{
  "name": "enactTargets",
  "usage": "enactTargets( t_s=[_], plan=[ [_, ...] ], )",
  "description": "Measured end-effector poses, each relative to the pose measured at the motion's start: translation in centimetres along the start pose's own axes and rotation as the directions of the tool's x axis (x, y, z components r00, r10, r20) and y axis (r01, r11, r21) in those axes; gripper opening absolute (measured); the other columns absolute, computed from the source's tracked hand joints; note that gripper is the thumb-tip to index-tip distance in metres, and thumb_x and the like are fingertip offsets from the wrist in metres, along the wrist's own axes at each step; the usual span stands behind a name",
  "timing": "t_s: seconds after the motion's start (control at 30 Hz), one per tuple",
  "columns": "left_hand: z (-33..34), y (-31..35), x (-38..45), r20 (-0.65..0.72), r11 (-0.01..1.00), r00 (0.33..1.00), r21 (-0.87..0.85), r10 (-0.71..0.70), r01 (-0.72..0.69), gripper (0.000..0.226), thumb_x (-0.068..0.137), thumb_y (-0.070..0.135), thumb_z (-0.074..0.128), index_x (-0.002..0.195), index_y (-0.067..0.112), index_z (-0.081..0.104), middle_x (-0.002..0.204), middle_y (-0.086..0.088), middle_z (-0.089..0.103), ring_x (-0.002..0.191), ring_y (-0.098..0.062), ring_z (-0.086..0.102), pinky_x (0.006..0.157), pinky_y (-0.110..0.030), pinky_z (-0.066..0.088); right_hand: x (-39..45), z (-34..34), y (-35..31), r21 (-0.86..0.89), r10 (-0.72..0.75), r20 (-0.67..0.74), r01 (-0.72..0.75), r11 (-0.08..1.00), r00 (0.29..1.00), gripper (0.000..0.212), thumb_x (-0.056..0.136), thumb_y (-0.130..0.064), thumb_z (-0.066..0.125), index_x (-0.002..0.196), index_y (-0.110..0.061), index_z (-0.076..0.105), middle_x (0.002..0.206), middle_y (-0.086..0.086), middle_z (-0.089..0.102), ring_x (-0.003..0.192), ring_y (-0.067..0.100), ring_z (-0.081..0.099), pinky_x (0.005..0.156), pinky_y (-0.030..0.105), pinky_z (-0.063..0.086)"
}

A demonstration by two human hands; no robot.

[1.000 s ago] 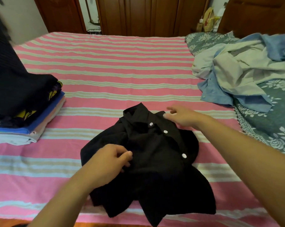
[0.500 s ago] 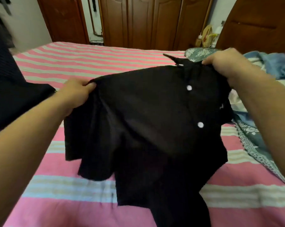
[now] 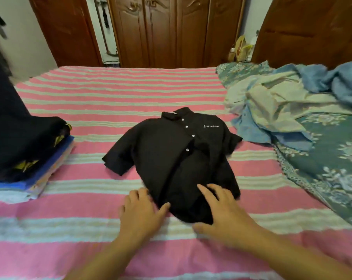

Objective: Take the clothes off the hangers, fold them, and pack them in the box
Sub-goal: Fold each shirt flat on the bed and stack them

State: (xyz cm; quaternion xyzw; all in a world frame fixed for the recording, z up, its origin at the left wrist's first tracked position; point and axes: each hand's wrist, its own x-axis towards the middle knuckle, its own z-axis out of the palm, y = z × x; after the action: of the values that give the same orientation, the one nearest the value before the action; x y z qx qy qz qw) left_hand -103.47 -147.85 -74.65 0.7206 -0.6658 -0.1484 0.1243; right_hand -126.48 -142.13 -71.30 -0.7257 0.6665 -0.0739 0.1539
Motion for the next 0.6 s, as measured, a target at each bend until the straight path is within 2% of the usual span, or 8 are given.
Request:
enactTargets(
  t_s=[0.07, 0.13, 0.27, 0.33, 0.43, 0.5, 0.57, 0.6],
  plan=[
    [0.4, 1.9, -0.5, -0.029, 0.995, 0.994, -0.020, -0.102, 0.101, 0.053, 0.089, 0.060, 0.060, 0.120, 0.017, 0.057, 0.128, -0.009, 0.051, 0.123, -0.034, 0.047, 0.102, -0.044, 0.039, 1.0, 0.2, 0.4, -0.132, 0.019, -0.100, -0.032, 0.991, 0.995, 0.079, 0.087, -0.036, 0.061, 0.157, -0.032, 0.025, 0.141, 0.001, 0.045, 0.127, 0.027, 0.045, 0.103, 0.036, 0.042],
    [0.2, 4.0, -0.1, -0.029, 0.912, 0.986, -0.385, -0.167, 0.143, 0.024, 0.093, 0.031, 0.060, 0.100, 0.008, 0.062, 0.111, -0.018, 0.061, 0.105, -0.039, 0.056, 0.095, -0.046, 0.045, 2.1, -1.5, 1.3, 0.154, 0.201, -0.196, -0.172, 0.973, 0.960, 0.056, 0.088, -0.016, 0.055, 0.141, -0.035, 0.051, 0.127, 0.002, 0.064, 0.114, 0.028, 0.059, 0.091, 0.035, 0.049],
    [-6.3, 7.0, 2.3, 0.186, -0.014, 0.920, -0.981, -0.346, 0.193, 0.018, 0.091, 0.011, 0.043, 0.089, 0.014, 0.061, 0.094, -0.015, 0.067, 0.076, -0.028, 0.058, 0.077, -0.044, 0.049, 0.2, -9.5, 3.8, 0.494, 0.289, -0.257, -0.132, 0.859, 0.922, 0.037, 0.092, 0.001, 0.054, 0.109, -0.027, 0.070, 0.103, 0.004, 0.071, 0.099, 0.021, 0.063, 0.076, 0.028, 0.045],
    [-9.7, 6.7, 3.8, 0.240, -0.199, 0.918, -0.963, -0.315, 0.183, 0.029, 0.095, 0.002, 0.040, 0.108, 0.009, 0.065, 0.100, -0.013, 0.071, 0.080, -0.030, 0.068, 0.076, -0.046, 0.056, -2.0, -13.0, 5.3, 0.566, 0.321, -0.346, -0.077, 0.820, 0.881, 0.033, 0.093, 0.005, 0.053, 0.097, -0.023, 0.070, 0.088, 0.004, 0.068, 0.086, 0.020, 0.061, 0.070, 0.027, 0.044],
    [-14.2, 3.9, 4.7, 0.115, 0.417, 0.964, -0.885, -0.238, 0.209, 0.025, 0.090, 0.010, 0.052, 0.107, -0.001, 0.067, 0.095, -0.019, 0.068, 0.081, -0.032, 0.065, 0.064, -0.038, 0.051, -4.9, -16.6, 8.8, 0.674, 0.530, -0.522, -0.057, 0.736, 0.668, 0.019, 0.095, -0.002, 0.056, 0.096, -0.015, 0.069, 0.089, 0.013, 0.063, 0.079, 0.026, 0.057, 0.069, 0.035, 0.041],
    [-16.8, 1.6, 3.9, 0.014, 0.924, 0.996, -0.372, -0.090, 0.089, 0.023, 0.094, 0.022, 0.058, 0.093, 0.000, 0.068, 0.090, -0.019, 0.067, 0.081, -0.032, 0.060, 0.068, -0.035, 0.044, -6.7, -17.7, 10.7, 0.693, 0.650, -0.596, -0.108, 0.713, 0.472, 0.023, 0.089, -0.014, 0.058, 0.104, -0.028, 0.068, 0.096, 0.011, 0.065, 0.089, 0.030, 0.061, 0.081, 0.042, 0.050],
    [-18.3, 0.0, 2.5, 0.061, 0.992, 0.998, 0.126, 0.022, -0.030, 0.026, 0.102, 0.026, 0.051, 0.101, 0.006, 0.069, 0.104, -0.017, 0.068, 0.092, -0.033, 0.059, 0.077, -0.034, 0.043, -8.1, -17.9, 12.3, 0.561, 0.595, -0.672, -0.222, 0.798, 0.440, 0.023, 0.080, -0.022, 0.055, 0.098, -0.035, 0.063, 0.096, 0.008, 0.066, 0.089, 0.035, 0.064, 0.084, 0.053, 0.055],
    [-18.7, -0.7, 1.7, 0.048, 0.947, 0.999, 0.318, 0.021, -0.035, 0.027, 0.103, 0.027, 0.047, 0.109, 0.011, 0.069, 0.113, -0.014, 0.068, 0.099, -0.034, 0.061, 0.081, -0.034, 0.045, -8.5, -17.7, 13.0, 0.418, 0.556, -0.619, -0.367, 0.831, 0.554, 0.020, 0.079, -0.021, 0.056, 0.095, -0.030, 0.063, 0.091, 0.011, 0.066, 0.083, 0.035, 0.064, 0.080, 0.053, 0.056]
  ],
)
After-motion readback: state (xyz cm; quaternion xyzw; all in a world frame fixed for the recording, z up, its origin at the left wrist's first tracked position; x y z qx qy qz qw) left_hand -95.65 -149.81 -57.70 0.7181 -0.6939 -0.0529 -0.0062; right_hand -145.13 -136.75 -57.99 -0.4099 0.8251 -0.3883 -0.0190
